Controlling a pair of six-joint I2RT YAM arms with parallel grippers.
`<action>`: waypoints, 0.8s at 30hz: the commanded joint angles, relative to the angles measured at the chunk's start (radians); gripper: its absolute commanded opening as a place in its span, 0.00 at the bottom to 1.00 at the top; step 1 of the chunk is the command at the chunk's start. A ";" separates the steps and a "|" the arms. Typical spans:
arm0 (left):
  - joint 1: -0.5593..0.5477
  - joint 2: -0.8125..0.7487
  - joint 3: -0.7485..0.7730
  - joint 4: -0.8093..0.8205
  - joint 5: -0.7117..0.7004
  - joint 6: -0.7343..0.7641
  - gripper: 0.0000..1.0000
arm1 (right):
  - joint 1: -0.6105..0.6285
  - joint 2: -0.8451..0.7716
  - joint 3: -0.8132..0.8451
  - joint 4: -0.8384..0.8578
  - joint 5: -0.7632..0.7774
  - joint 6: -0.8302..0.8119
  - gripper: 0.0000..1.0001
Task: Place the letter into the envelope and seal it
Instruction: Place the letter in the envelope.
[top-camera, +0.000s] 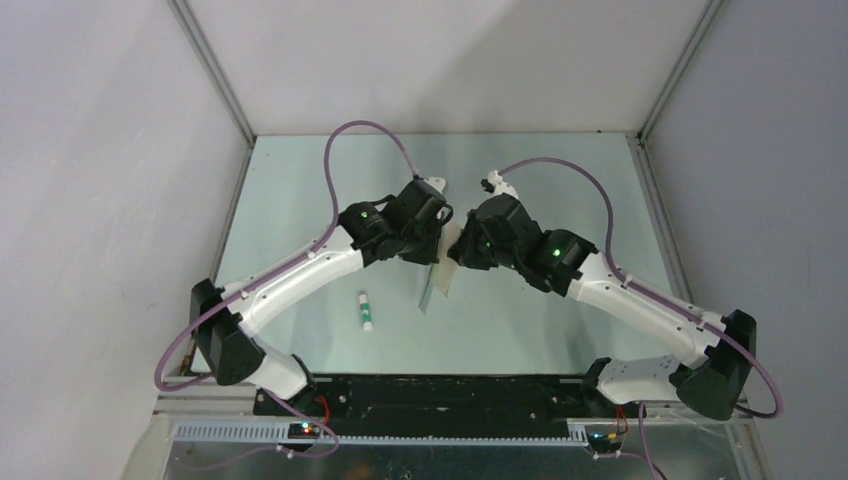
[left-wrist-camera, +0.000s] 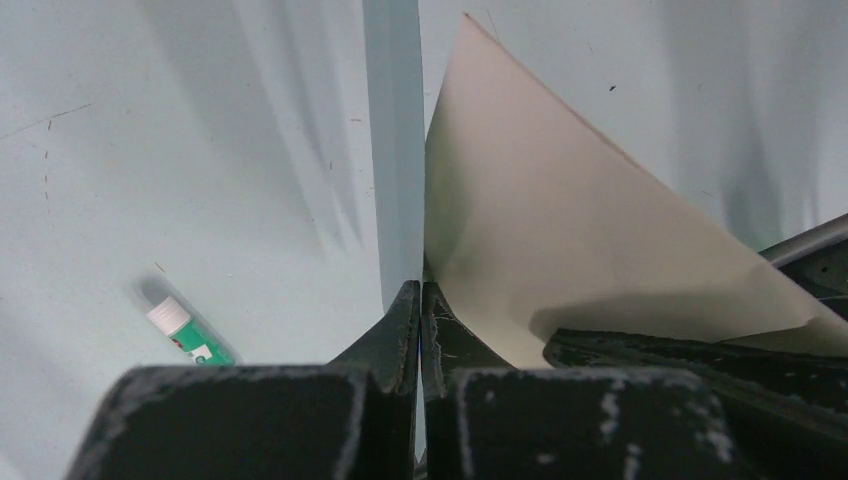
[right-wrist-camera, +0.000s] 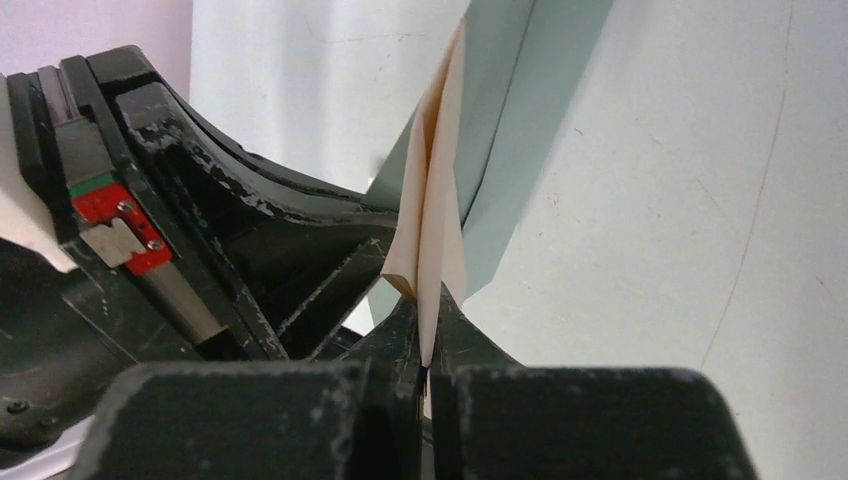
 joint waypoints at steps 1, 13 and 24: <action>-0.008 -0.025 0.060 0.024 -0.005 -0.009 0.00 | 0.012 0.029 0.046 0.020 0.005 -0.004 0.00; -0.007 -0.051 0.030 0.057 0.043 -0.042 0.00 | -0.028 0.079 0.045 0.025 -0.048 -0.005 0.00; -0.005 -0.126 -0.086 0.211 0.011 -0.025 0.00 | -0.103 0.109 0.047 -0.021 -0.318 -0.065 0.00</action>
